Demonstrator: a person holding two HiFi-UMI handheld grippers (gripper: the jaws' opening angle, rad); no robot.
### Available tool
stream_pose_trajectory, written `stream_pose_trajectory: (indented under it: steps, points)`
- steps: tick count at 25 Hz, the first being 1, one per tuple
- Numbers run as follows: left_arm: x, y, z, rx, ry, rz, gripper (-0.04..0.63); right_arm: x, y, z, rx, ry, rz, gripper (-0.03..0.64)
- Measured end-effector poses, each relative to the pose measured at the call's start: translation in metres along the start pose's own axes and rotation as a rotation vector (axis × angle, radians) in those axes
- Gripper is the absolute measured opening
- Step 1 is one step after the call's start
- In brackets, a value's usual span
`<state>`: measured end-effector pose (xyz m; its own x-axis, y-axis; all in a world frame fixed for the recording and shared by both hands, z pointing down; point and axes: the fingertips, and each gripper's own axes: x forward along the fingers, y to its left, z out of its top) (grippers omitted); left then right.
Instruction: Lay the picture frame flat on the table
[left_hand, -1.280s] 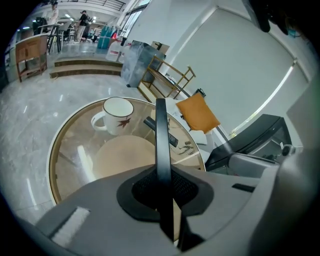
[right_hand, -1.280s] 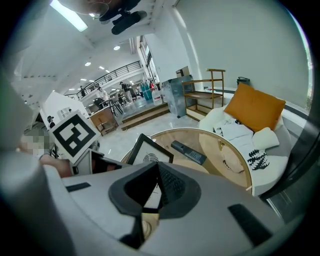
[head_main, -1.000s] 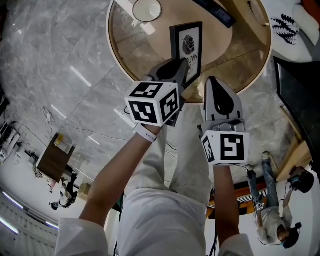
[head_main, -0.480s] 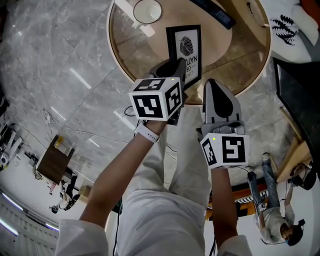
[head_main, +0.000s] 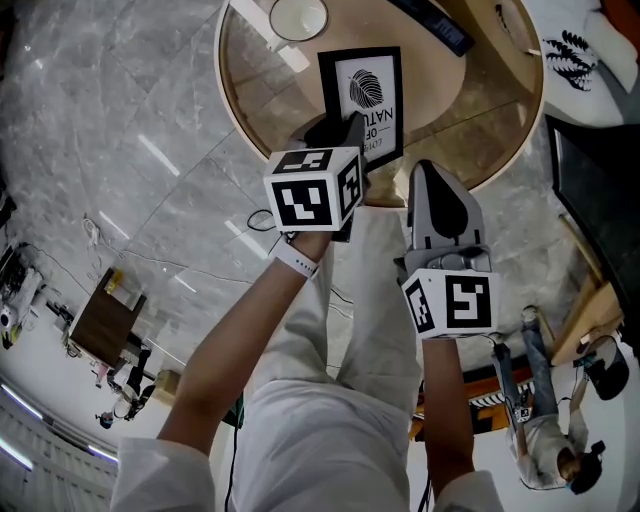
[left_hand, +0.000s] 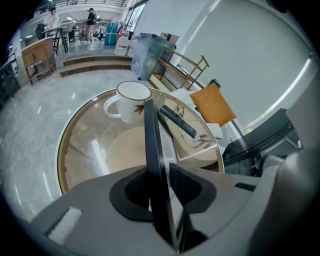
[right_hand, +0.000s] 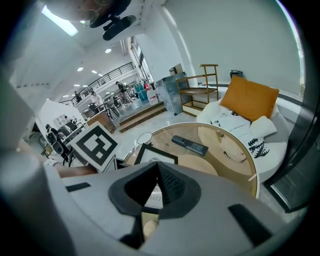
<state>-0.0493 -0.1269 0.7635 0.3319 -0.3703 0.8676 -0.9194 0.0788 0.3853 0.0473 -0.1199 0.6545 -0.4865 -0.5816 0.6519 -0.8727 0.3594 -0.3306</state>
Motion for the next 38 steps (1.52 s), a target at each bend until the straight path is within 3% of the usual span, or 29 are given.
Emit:
stream_pose_trajectory:
  steps: [20, 30, 34, 37, 38]
  points:
    - [0.017, 0.057, -0.018, 0.007, -0.015, 0.109, 0.213, 0.005, 0.015, -0.015, -0.020, 0.022, 0.016, 0.005]
    - [0.021, 0.075, -0.032, 0.038, 0.015, 0.150, 0.202, 0.000, 0.015, -0.021, -0.022, 0.023, 0.012, 0.005]
    - [0.009, 0.069, -0.029, 0.050, 0.002, 0.144, 0.160, -0.004, 0.018, -0.021, -0.027, 0.023, 0.007, 0.005]
    - [-0.009, 0.059, -0.022, 0.081, -0.032, 0.137, 0.034, -0.012, 0.022, -0.016, -0.054, 0.023, 0.005, 0.005]
    - [-0.016, 0.054, -0.018, 0.096, -0.043, 0.131, 0.023, -0.015, 0.023, -0.013, -0.067, 0.023, 0.004, 0.005]
